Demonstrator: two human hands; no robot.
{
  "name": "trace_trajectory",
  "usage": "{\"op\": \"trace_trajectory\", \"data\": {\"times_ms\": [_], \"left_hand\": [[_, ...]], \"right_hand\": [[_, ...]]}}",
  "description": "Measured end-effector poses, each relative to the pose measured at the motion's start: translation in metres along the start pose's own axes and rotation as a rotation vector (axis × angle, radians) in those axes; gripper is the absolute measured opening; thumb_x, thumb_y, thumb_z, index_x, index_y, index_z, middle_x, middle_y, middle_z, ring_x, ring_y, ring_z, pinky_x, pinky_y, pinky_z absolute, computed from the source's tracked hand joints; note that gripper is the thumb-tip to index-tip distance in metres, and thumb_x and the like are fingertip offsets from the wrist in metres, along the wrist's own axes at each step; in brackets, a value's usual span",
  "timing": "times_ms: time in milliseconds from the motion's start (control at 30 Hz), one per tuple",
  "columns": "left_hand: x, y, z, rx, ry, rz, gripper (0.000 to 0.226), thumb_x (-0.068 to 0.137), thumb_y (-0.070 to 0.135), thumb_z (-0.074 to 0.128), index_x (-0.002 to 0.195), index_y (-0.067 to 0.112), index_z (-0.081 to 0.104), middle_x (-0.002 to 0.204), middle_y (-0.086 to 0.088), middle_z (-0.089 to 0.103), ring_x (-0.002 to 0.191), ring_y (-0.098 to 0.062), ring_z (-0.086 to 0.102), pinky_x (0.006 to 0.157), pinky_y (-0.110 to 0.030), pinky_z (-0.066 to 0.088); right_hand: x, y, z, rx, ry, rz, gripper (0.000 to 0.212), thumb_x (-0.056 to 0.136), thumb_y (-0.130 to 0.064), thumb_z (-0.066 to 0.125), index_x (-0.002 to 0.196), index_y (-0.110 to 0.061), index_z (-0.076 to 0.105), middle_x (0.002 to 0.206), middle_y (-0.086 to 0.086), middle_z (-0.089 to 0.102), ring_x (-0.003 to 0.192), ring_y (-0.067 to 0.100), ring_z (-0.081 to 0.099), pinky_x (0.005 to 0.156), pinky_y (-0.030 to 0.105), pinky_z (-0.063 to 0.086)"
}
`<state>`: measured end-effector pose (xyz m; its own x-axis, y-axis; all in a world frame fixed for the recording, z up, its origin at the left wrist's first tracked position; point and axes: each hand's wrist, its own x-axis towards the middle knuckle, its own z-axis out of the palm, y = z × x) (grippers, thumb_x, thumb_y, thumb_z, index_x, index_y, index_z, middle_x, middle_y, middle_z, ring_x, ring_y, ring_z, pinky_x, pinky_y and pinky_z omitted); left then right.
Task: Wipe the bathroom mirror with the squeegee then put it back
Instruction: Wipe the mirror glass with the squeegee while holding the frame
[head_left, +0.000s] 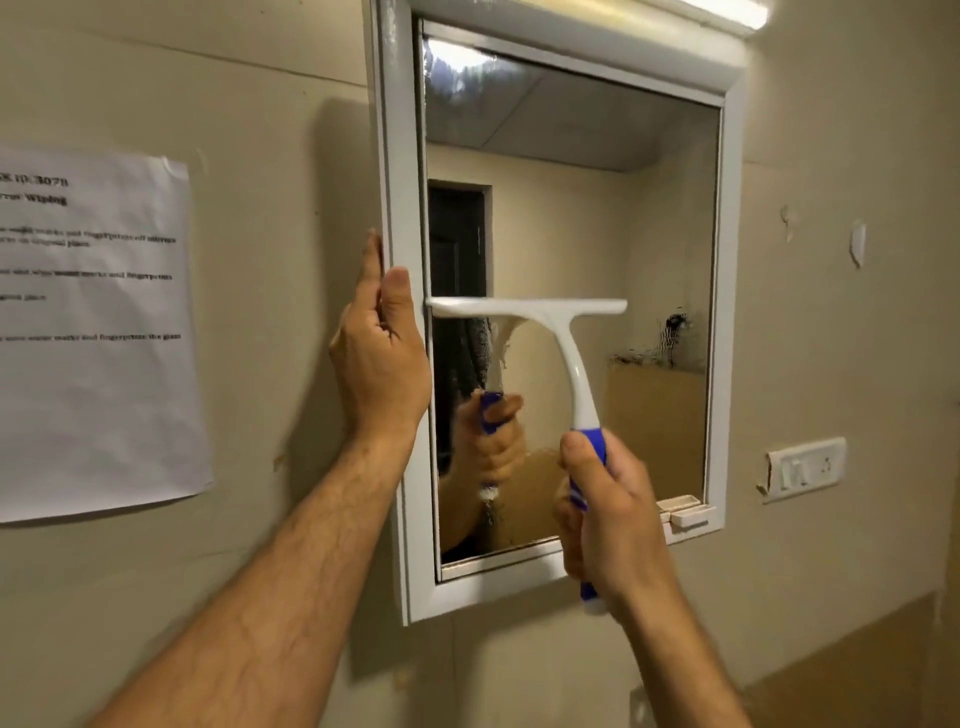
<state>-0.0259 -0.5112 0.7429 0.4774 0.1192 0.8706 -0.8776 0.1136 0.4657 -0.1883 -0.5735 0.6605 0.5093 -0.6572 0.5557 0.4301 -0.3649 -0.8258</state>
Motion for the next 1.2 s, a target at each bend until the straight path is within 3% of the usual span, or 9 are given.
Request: {"op": "trace_trajectory", "data": {"times_ms": [133, 267, 367, 500, 567, 800, 900, 967, 1200], "left_hand": [[0.0, -0.007, 0.001, 0.0, 0.03, 0.018, 0.048, 0.096, 0.053, 0.029, 0.142, 0.039, 0.033, 0.093, 0.02, 0.057, 0.066, -0.005, 0.057, 0.05, -0.008, 0.044], [-0.001, -0.01, 0.003, -0.012, 0.03, 0.012, 0.047, 0.096, 0.053, 0.03, 0.141, 0.04, 0.034, 0.08, 0.032, 0.043, 0.067, -0.008, 0.058, 0.052, -0.015, 0.049], [0.0, -0.012, 0.003, -0.029, 0.03, 0.021, 0.047, 0.096, 0.055, 0.028, 0.141, 0.042, 0.032, 0.081, 0.026, 0.048, 0.06, -0.008, 0.053, 0.046, -0.013, 0.041], [-0.001, -0.012, 0.002, -0.041, 0.051, 0.026, 0.045, 0.098, 0.048, 0.031, 0.141, 0.036, 0.037, 0.091, 0.035, 0.045, 0.079, 0.013, 0.052, 0.06, 0.001, 0.039], [0.0, -0.012, 0.002, -0.041, 0.056, 0.027, 0.044, 0.098, 0.048, 0.031, 0.141, 0.037, 0.037, 0.105, 0.027, 0.055, 0.085, 0.009, 0.054, 0.067, -0.004, 0.041], [-0.012, -0.016, 0.0, -0.107, -0.026, -0.083, 0.049, 0.096, 0.055, 0.025, 0.14, 0.035, 0.035, 0.126, 0.014, 0.051, 0.091, 0.018, 0.043, 0.07, 0.001, 0.031], [-0.023, -0.016, -0.003, -0.116, -0.03, -0.132, 0.045, 0.098, 0.049, 0.028, 0.118, 0.017, 0.052, 0.087, 0.015, 0.059, 0.069, 0.016, 0.049, 0.049, 0.002, 0.031], [-0.025, -0.014, -0.006, -0.132, -0.023, -0.139, 0.041, 0.098, 0.047, 0.03, 0.097, 0.013, 0.053, 0.065, 0.011, 0.049, 0.057, 0.016, 0.048, 0.044, -0.002, 0.033], [-0.027, -0.014, -0.011, -0.108, -0.017, -0.142, 0.036, 0.099, 0.047, 0.03, 0.087, 0.017, 0.046, 0.062, 0.011, 0.046, 0.055, 0.004, 0.05, 0.046, -0.004, 0.035]], "right_hand": [[-0.01, 0.012, 0.001, -0.015, 0.03, -0.002, 0.031, 0.096, -0.034, 0.047, 0.072, -0.013, 0.05, 0.058, 0.005, 0.041, 0.048, 0.015, 0.034, 0.043, 0.027, 0.032], [0.006, -0.005, 0.0, 0.041, 0.017, 0.029, 0.042, 0.093, -0.05, 0.037, 0.077, -0.013, 0.05, 0.056, 0.003, 0.041, 0.038, 0.005, 0.035, 0.036, 0.019, 0.031], [0.014, -0.01, -0.002, 0.054, 0.026, 0.092, 0.041, 0.098, -0.046, 0.03, 0.085, -0.013, 0.051, 0.057, 0.004, 0.043, 0.034, 0.004, 0.036, 0.037, 0.017, 0.033], [0.002, 0.003, -0.001, 0.056, 0.013, 0.119, 0.047, 0.096, -0.052, 0.031, 0.084, -0.012, 0.052, 0.053, 0.002, 0.042, 0.035, 0.008, 0.034, 0.039, 0.018, 0.031], [-0.008, 0.012, -0.002, 0.083, 0.008, 0.168, 0.047, 0.096, -0.05, 0.031, 0.083, -0.009, 0.051, 0.051, 0.003, 0.042, 0.037, 0.011, 0.032, 0.04, 0.019, 0.03], [-0.019, 0.013, -0.005, 0.14, -0.028, 0.213, 0.043, 0.095, -0.049, 0.031, 0.09, -0.012, 0.053, 0.052, 0.003, 0.04, 0.04, 0.013, 0.028, 0.042, 0.02, 0.027], [-0.011, -0.001, -0.004, 0.234, -0.081, 0.184, 0.044, 0.094, -0.052, 0.034, 0.099, -0.017, 0.058, 0.053, 0.001, 0.043, 0.041, 0.013, 0.029, 0.043, 0.022, 0.025], [-0.009, -0.006, -0.003, 0.258, -0.089, 0.179, 0.045, 0.092, -0.055, 0.036, 0.107, -0.021, 0.061, 0.053, -0.001, 0.046, 0.041, 0.012, 0.034, 0.042, 0.021, 0.029], [-0.042, 0.026, -0.004, 0.253, -0.039, 0.311, 0.053, 0.08, -0.065, 0.043, 0.092, -0.017, 0.062, 0.052, -0.001, 0.038, 0.041, 0.012, 0.029, 0.043, 0.021, 0.024]]}}
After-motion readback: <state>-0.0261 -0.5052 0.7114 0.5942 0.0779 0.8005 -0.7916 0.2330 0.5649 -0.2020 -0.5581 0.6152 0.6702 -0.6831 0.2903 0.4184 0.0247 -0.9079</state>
